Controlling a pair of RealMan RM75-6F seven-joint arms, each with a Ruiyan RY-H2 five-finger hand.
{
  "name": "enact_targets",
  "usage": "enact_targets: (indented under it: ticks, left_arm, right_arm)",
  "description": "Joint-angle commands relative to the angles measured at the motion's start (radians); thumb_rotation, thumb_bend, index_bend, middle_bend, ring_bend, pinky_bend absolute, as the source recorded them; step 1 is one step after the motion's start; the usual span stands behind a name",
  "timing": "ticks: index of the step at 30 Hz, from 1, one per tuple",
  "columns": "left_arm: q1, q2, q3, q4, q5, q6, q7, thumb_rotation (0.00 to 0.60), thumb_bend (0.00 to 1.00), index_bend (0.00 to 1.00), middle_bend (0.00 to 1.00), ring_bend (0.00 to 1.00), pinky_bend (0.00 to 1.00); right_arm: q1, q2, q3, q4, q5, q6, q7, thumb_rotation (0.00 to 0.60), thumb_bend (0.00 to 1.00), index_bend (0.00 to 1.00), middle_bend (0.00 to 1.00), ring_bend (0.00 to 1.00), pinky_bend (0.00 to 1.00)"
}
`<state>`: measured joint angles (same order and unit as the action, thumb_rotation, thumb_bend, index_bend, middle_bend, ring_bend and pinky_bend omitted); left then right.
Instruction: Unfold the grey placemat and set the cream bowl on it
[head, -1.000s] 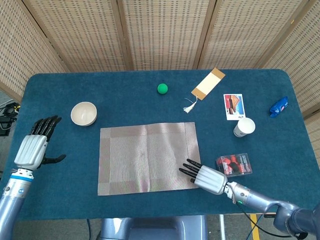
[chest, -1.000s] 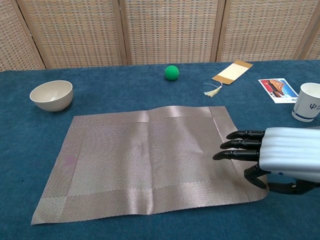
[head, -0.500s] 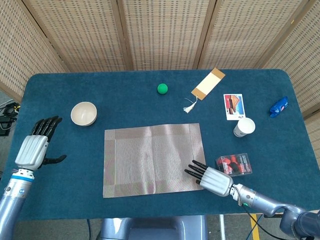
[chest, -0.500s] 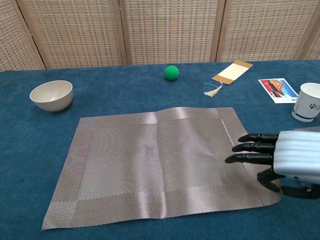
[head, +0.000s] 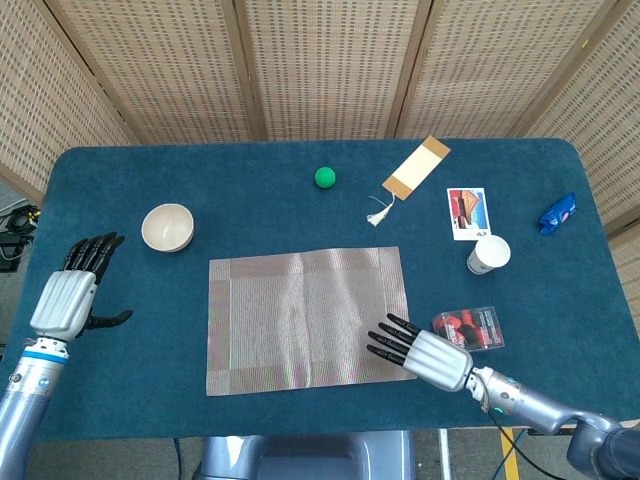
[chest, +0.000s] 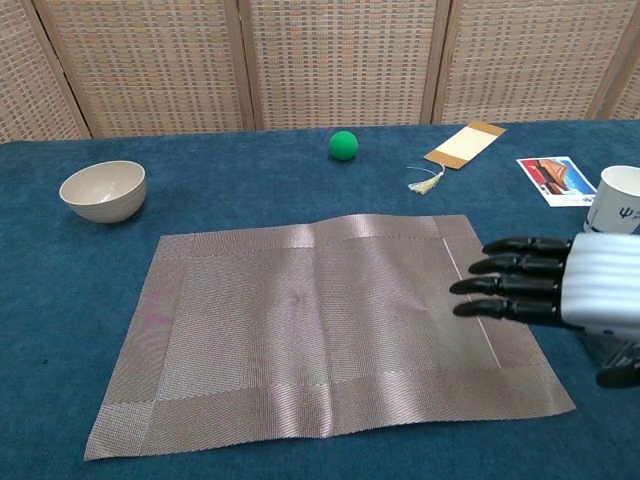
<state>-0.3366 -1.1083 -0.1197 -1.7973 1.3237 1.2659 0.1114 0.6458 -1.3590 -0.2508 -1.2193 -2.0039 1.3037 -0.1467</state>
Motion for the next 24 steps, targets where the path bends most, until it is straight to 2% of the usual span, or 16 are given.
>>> enact_targets:
  ticks: [1, 8, 13, 18, 24]
  left_arm:
    - [-0.001, -0.001, 0.001, 0.004, 0.000, -0.002, 0.000, 0.600, 0.00, 0.00, 0.00, 0.00, 0.00]
    - [-0.020, -0.016, -0.007, 0.047, -0.008, -0.026, 0.006, 0.600, 0.00, 0.00, 0.00, 0.00, 0.00]
    - [-0.062, -0.048, -0.030, 0.133, -0.022, -0.070, 0.004, 0.600, 0.00, 0.00, 0.00, 0.00, 0.00]
    - [-0.148, -0.105, -0.069, 0.290, -0.054, -0.184, -0.037, 0.600, 0.00, 0.00, 0.00, 0.00, 0.00]
    - [-0.235, -0.229, -0.084, 0.544, -0.091, -0.310, -0.077, 0.600, 0.00, 0.09, 0.00, 0.00, 0.00]
  right_arm:
    - [-0.038, 0.076, 0.028, -0.067, 0.012, 0.083, -0.031, 0.600, 0.00, 0.00, 0.00, 0.00, 0.00]
    - [-0.142, 0.167, 0.079, -0.124, 0.118, 0.226, 0.006, 0.600, 0.00, 0.00, 0.00, 0.00, 0.00]
    - [-0.218, 0.177, 0.117, -0.127, 0.232, 0.295, 0.135, 0.600, 0.00, 0.00, 0.00, 0.00, 0.00]
    - [-0.303, 0.161, 0.160, -0.162, 0.397, 0.302, 0.234, 0.600, 0.00, 0.00, 0.00, 0.00, 0.00]
    - [-0.371, 0.116, 0.196, -0.230, 0.516, 0.292, 0.209, 0.600, 0.00, 0.00, 0.00, 0.00, 0.00]
